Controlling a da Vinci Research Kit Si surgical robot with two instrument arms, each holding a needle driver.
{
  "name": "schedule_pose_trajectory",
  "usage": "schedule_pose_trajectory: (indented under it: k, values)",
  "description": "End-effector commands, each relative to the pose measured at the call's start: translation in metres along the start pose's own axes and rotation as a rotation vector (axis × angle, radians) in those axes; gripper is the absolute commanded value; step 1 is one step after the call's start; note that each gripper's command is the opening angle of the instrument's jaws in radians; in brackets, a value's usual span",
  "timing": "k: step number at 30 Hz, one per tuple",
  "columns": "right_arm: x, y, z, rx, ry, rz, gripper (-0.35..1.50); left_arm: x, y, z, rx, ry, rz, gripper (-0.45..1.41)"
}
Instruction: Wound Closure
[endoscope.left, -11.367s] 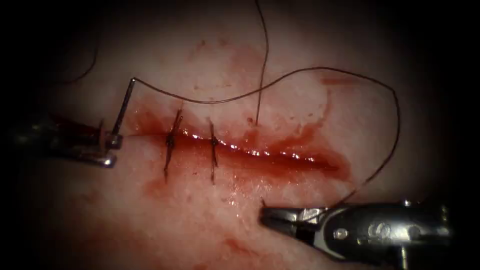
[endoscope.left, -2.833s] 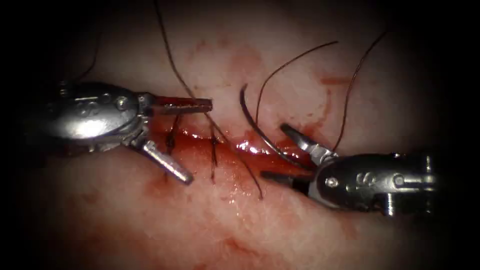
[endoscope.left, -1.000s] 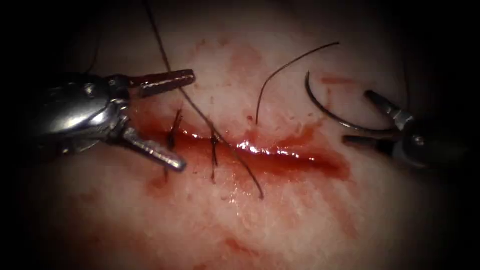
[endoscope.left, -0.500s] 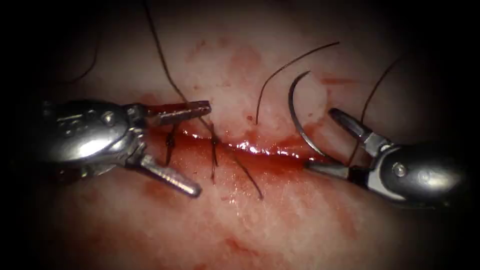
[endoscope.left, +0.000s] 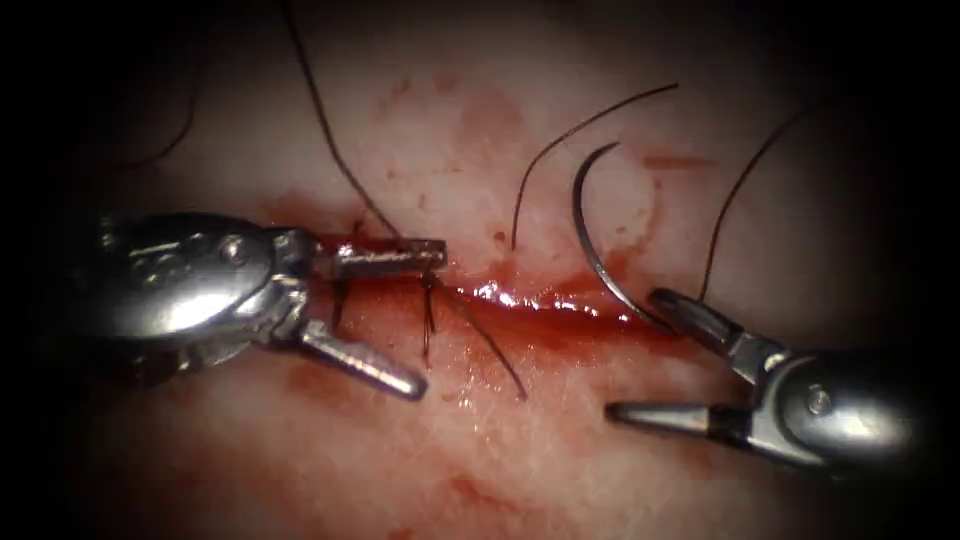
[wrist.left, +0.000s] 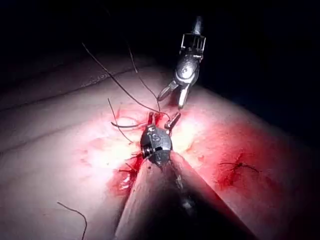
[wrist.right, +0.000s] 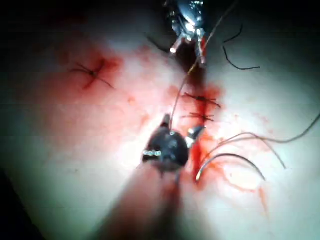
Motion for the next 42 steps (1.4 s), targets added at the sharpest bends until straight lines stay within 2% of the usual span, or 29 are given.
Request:
schedule_pose_trajectory:
  k: [1,7,11,16,18,19,20,21,22,28,32,36,42]
  values:
    - [-0.0002,-0.0004,0.0008,0.003,0.000,-0.003,1.26,-0.0003,-0.0002,0.0006,-0.005,0.008,0.002,0.47]
    - [-0.0008,-0.0006,0.0010,0.006,-0.016,-0.009,1.26,0.0004,-0.0005,0.0004,-0.009,0.054,-0.016,0.46]
    - [-0.0010,-0.0009,0.0015,0.006,-0.027,-0.013,1.25,0.0014,-0.0012,0.0002,0.029,0.096,-0.028,0.47]
    - [-0.0009,-0.0012,0.0016,0.007,-0.027,-0.014,1.25,0.0020,-0.0013,-0.0002,0.037,0.112,-0.034,0.47]
    - [-0.0010,-0.0012,0.0017,0.007,-0.027,-0.014,1.25,0.0022,-0.0014,-0.0005,0.045,0.121,-0.038,0.41]
    - [-0.0010,-0.0012,0.0017,0.007,-0.027,-0.014,1.25,0.0023,-0.0014,-0.0006,0.048,0.124,-0.039,0.36]
    - [-0.0010,-0.0013,0.0018,0.007,-0.026,-0.015,1.25,0.0024,-0.0014,-0.0008,0.056,0.127,-0.041,0.14]
    - [-0.0010,-0.0014,0.0019,0.007,-0.026,-0.015,1.25,0.0024,-0.0013,-0.0011,0.062,0.132,-0.048,-0.27]
    - [-0.0010,-0.0014,0.0019,0.007,-0.026,-0.015,1.25,0.0024,-0.0012,-0.0012,0.067,0.135,-0.037,-0.45]
    - [0.0003,-0.0024,0.0021,0.035,-0.026,-0.016,1.21,0.0017,-0.0013,-0.0015,0.112,0.160,0.039,-0.45]
    - [0.0024,-0.0030,0.0019,0.045,-0.022,-0.003,1.21,0.0010,-0.0012,-0.0008,0.124,0.158,0.046,-0.45]
    - [0.0049,-0.0037,0.0015,0.043,-0.008,0.017,1.21,0.0001,-0.0008,0.0005,0.104,0.158,0.058,-0.45]
    - [0.0063,-0.0038,0.0031,0.001,-0.011,0.023,1.21,-0.0004,-0.0002,0.0015,0.075,0.153,0.067,-0.45]
